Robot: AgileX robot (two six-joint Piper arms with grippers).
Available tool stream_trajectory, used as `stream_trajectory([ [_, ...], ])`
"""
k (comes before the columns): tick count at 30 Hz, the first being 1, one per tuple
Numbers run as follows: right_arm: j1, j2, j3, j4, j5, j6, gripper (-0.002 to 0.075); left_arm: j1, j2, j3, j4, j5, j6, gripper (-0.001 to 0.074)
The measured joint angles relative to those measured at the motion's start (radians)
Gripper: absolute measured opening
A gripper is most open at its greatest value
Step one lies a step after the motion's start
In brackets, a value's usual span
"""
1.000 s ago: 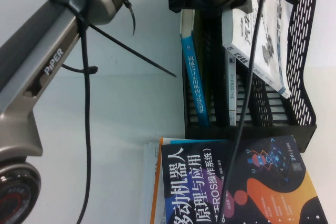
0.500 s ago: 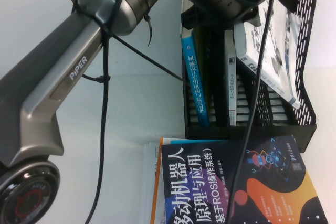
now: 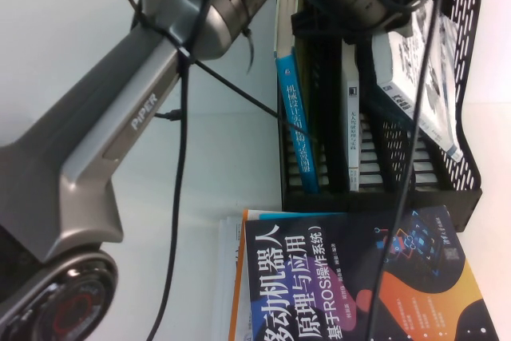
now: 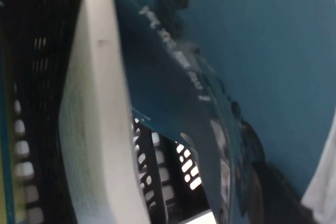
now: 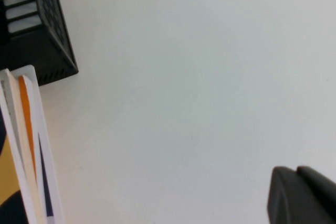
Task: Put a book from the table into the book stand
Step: Place the book on the book shelf
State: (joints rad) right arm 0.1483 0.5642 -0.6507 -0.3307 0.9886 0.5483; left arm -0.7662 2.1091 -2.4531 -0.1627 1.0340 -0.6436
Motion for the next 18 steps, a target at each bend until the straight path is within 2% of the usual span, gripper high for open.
stream_trajectory([
  [8, 0.000, 0.000, 0.000, 0.012, 0.000, 0.000, -0.0002, -0.022, 0.023, -0.165, 0.094, 0.180, 0.020, 0.0118],
  [18, 0.000, 0.000, 0.000, 0.027, 0.000, 0.000, -0.0002, -0.022, 0.023, -0.219, 0.142, 0.232, 0.044, 0.0118],
])
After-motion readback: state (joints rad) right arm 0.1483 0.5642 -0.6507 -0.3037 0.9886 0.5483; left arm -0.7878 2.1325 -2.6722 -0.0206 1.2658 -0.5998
